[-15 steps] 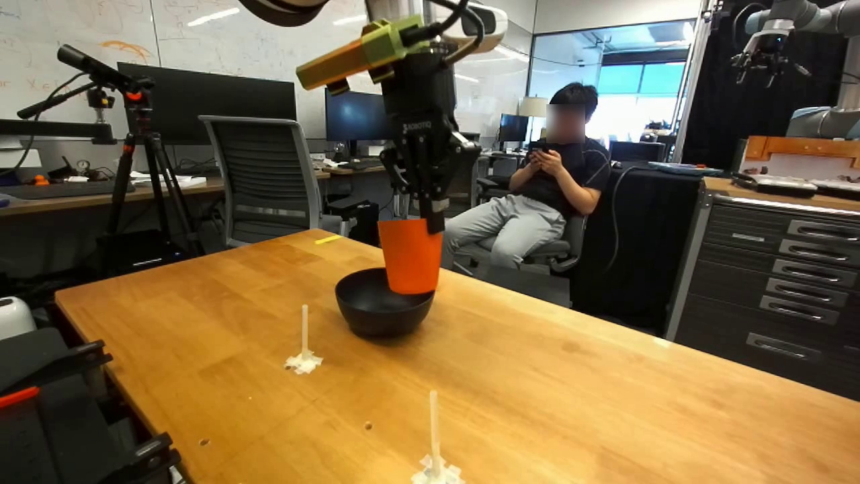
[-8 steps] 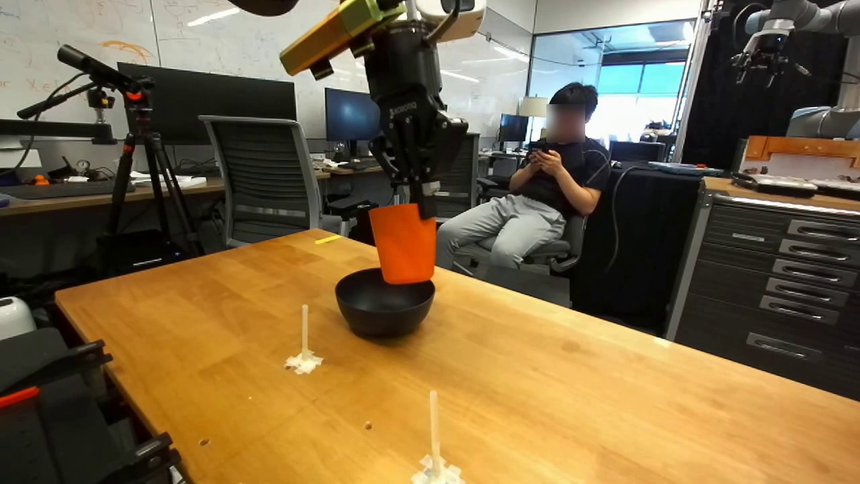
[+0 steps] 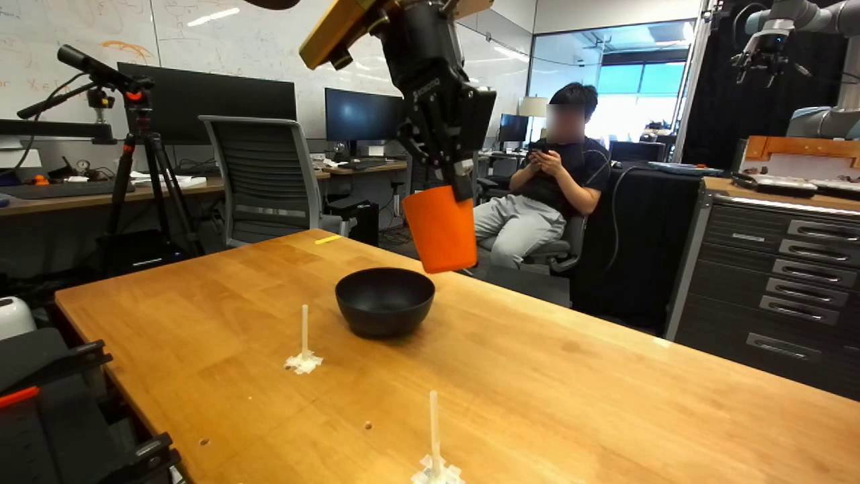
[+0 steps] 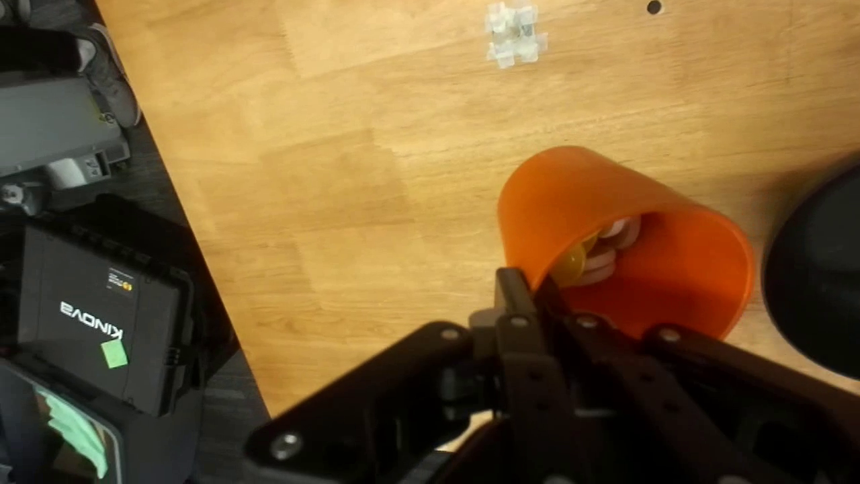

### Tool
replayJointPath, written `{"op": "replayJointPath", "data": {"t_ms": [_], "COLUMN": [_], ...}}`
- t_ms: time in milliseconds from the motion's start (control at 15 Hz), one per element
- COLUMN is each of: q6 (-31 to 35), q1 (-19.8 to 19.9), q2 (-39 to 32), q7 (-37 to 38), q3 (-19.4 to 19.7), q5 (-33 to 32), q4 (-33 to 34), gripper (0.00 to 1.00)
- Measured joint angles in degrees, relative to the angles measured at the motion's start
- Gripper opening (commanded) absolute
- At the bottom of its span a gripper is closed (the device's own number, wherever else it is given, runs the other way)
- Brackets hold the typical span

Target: Pick the cup and pour its contents into the bowl

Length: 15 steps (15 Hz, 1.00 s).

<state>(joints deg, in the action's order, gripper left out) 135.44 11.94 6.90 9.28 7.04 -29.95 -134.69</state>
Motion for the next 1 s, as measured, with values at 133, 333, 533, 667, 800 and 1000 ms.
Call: {"op": "replayJointPath", "data": {"t_ms": [133, 333, 533, 667, 800, 1000], "q6": [0.2, 1.39, 2.3, 3.01, 4.33, 6.53], "q1": [0.16, 0.48, 0.76, 0.74, 0.73, 0.73], "q2": [-0.18, -0.94, -2.2, -2.82, -3.13, -3.45], "q7": [1.38, 2.28, 2.84, 3.05, 3.08, 3.17], "q3": [0.19, 0.77, 1.16, 1.18, 1.18, 1.18], "q5": [-1.44, -3.41, -5.45, -6.15, -6.45, -7.26], "q4": [0.49, 0.66, 0.44, -0.23, -1.44, -3.87], "gripper": [0.01, 0.01, 0.01, 0.01, 0.01, 0.01]}}
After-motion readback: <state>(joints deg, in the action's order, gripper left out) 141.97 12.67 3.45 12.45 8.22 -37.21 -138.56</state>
